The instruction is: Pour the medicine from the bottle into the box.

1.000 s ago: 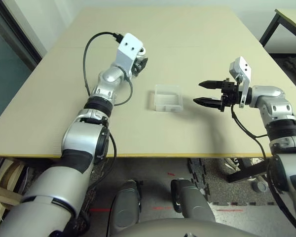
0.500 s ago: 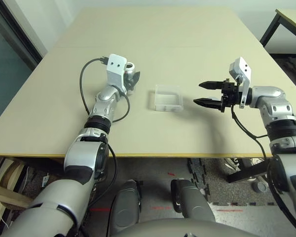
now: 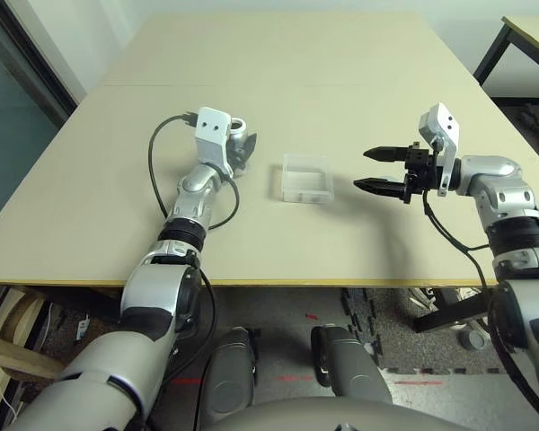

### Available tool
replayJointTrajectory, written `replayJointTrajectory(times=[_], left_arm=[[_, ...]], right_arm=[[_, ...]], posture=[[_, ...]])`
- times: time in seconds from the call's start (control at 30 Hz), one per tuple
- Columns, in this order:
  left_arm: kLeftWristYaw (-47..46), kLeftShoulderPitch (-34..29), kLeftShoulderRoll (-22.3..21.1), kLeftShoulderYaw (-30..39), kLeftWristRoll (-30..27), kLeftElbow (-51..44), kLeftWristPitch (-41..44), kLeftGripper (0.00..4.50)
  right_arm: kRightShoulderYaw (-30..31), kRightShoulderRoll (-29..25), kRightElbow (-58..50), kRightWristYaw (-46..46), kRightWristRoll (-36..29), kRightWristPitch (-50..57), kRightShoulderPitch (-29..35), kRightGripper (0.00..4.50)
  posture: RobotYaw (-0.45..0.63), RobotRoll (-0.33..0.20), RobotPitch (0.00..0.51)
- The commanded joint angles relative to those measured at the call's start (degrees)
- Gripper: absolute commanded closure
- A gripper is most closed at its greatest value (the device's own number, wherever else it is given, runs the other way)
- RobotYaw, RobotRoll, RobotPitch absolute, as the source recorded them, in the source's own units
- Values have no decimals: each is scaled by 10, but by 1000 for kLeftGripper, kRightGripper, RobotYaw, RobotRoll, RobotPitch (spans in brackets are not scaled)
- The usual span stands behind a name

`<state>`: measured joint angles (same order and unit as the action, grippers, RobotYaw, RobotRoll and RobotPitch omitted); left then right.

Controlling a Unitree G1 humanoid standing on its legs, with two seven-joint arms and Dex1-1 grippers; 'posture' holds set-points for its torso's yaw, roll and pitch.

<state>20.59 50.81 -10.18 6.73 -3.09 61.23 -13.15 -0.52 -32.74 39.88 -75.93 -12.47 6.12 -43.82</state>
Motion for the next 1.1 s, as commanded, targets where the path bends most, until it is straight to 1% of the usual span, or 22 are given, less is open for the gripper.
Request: replayJointTrajectory(times=[0.03, 0.33, 0.47, 0.5, 0.93, 1.1], left_arm=[[-3, -10, 0, -12, 13, 15, -6, 1854], [-11, -17, 4, -15, 13, 19, -2, 1854], [-14, -18, 5, -14, 12, 18, -1, 444], [-15, -19, 5, -14, 11, 18, -1, 22], [-11, -41, 9, -13, 5, -5, 1, 22], [1, -61, 10, -11, -2, -29, 7, 22]], right_arm=[[6, -2, 2, -1, 5, -2, -5, 0], [8, -4, 4, -3, 9, -8, -6, 0], [8, -3, 7, -4, 11, -11, -8, 0], [8, -3, 7, -4, 11, -11, -8, 0], [12, 3, 19, -4, 15, -20, -15, 0], [12, 5, 22, -3, 16, -23, -15, 0]], posture=[[-89, 0, 103], [-89, 0, 101], [-87, 0, 101], [-85, 0, 100], [-75, 0, 98], [-75, 0, 97]])
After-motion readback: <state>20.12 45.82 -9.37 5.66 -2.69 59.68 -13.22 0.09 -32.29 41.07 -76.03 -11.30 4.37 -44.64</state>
